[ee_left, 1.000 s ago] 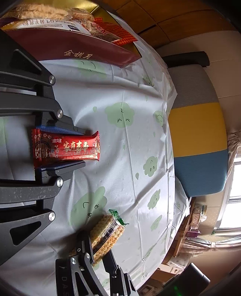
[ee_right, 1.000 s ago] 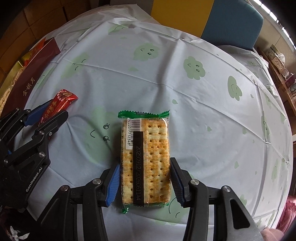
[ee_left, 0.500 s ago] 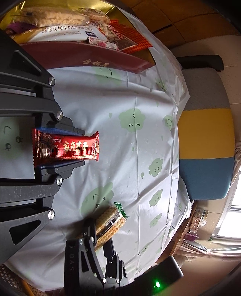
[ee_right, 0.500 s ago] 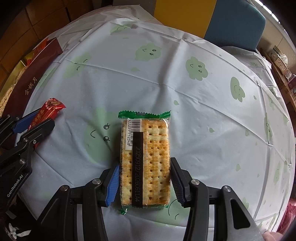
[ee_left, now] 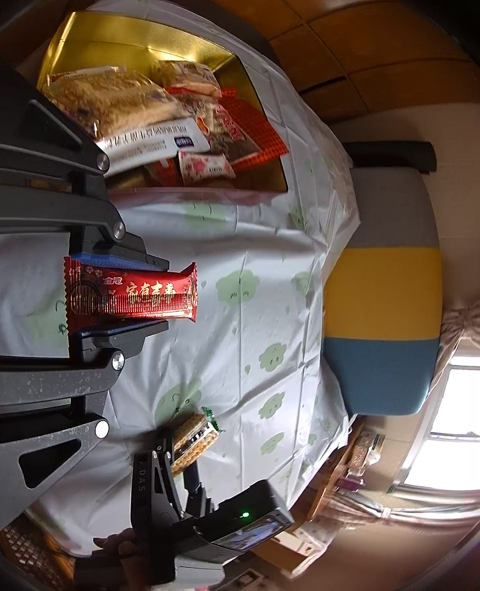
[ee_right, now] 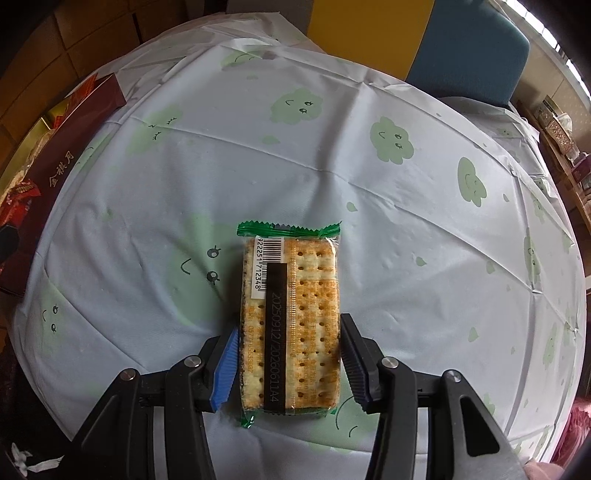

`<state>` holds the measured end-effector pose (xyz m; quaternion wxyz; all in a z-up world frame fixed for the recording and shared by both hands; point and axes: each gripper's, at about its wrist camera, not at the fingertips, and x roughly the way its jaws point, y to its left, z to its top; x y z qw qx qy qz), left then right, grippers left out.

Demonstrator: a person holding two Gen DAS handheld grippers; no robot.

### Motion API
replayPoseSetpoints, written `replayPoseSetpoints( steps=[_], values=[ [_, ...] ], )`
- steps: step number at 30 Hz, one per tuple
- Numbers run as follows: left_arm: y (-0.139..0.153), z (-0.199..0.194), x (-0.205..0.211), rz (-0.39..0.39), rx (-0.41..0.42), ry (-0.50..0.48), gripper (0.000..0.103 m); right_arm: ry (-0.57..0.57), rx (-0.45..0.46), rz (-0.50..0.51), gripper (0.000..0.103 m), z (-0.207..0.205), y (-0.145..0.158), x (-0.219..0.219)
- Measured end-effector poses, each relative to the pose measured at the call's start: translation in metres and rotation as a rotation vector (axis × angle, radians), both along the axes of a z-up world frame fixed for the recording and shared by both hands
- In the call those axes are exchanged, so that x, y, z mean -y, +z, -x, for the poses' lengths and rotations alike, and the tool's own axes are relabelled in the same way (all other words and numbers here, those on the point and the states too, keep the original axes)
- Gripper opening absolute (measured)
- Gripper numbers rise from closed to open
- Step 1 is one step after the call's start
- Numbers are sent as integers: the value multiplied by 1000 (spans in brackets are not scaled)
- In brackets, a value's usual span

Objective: Organize snacks
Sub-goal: 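Carry the red date packet into the gold tray and open the left gripper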

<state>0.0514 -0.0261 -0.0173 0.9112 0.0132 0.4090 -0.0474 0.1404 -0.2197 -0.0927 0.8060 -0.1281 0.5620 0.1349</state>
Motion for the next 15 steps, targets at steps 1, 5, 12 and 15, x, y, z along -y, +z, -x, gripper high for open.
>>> replayPoseSetpoints(
  steps=[1, 5, 12, 15],
  values=[
    [2, 1, -4, 1, 4, 8, 25, 1, 1, 1, 51, 0, 0, 0],
    [10, 9, -23, -10, 20, 46, 25, 9, 14, 16, 51, 3, 1, -3],
    [15, 20, -52, 1, 30, 113, 25, 14, 29, 36, 51, 7, 1, -9],
    [18, 22, -60, 4, 41, 132, 25, 11, 28, 34, 51, 7, 2, -9]
  ],
)
